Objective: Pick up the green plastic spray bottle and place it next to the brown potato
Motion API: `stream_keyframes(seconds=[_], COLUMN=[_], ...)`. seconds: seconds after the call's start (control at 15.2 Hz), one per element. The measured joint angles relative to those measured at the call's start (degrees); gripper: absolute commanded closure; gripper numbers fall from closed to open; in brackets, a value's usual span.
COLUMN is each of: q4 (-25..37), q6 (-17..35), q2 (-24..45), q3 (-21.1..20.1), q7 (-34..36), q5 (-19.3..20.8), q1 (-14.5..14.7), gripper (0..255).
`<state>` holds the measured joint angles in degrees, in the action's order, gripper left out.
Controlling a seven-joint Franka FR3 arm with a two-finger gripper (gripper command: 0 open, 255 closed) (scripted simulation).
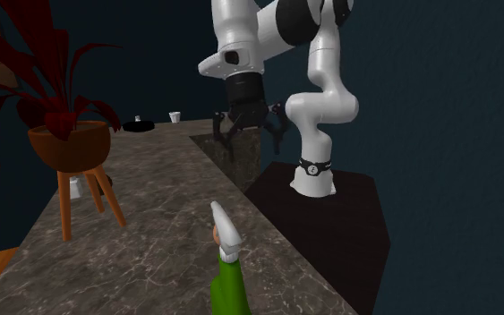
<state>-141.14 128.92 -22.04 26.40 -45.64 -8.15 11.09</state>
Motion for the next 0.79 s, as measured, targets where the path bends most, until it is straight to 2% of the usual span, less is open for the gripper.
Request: stream_keyframes(seconds=[0.26,0.46,0.59,0.79], q4=[4.76,9.78,13.28,19.29], q6=[5.03,6.99,6.68,5.12], q2=[9.64,18.49,23.43,30.85], q3=[5.21,7.88,8.25,7.37], q7=[-12.84,-24.19,-31.21,-40.9], q5=[-8.96,-18.97,-25.28,-33.94], q1=[5.29,8.59,9.15,8.07], gripper=[0,0,0,0])
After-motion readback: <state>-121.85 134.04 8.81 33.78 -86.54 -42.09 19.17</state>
